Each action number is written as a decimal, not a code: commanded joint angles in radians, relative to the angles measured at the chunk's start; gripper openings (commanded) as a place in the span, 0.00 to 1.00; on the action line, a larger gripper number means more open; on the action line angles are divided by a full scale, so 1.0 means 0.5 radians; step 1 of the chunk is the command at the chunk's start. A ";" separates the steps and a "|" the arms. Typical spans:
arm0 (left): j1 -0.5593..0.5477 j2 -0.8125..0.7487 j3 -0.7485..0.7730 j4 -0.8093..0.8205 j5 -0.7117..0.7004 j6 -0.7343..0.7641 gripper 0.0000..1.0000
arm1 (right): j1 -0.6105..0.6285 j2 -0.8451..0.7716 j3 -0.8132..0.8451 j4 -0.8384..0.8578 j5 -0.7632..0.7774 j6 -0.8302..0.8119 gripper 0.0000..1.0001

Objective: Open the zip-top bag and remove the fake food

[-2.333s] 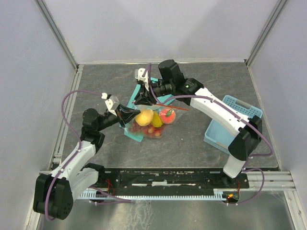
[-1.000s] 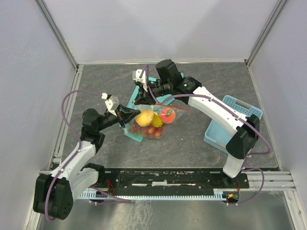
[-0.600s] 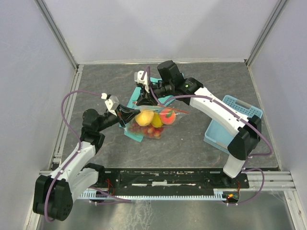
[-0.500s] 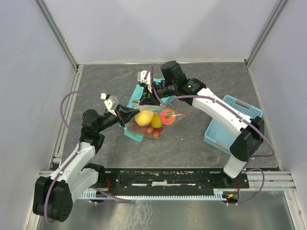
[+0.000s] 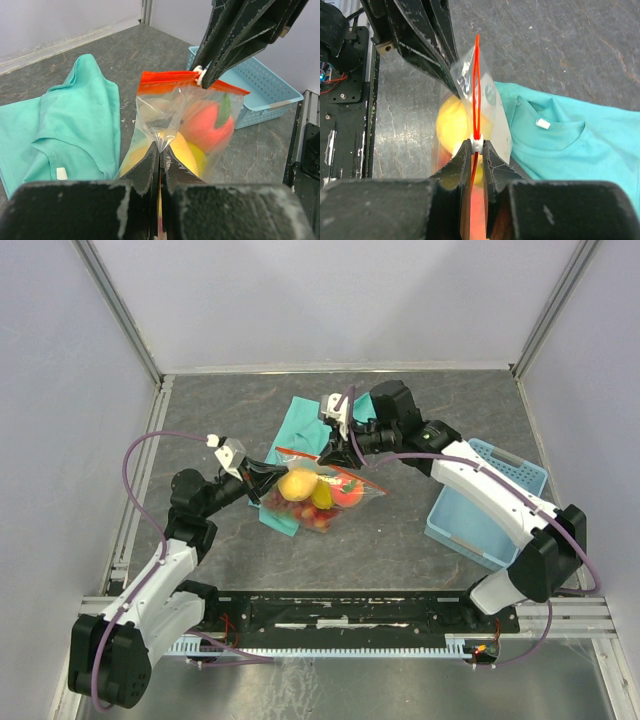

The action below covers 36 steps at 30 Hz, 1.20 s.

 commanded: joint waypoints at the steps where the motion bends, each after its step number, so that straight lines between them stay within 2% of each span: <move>1: 0.018 -0.042 0.025 0.061 -0.114 0.100 0.03 | -0.064 -0.172 -0.106 0.105 0.037 0.105 0.10; 21: 0.019 -0.064 0.030 0.006 -0.173 0.121 0.03 | -0.220 -0.656 -0.636 0.082 0.334 0.333 0.12; 36: 0.018 -0.086 0.035 -0.035 -0.213 0.140 0.03 | -0.329 -0.909 -0.832 0.011 0.475 0.425 0.13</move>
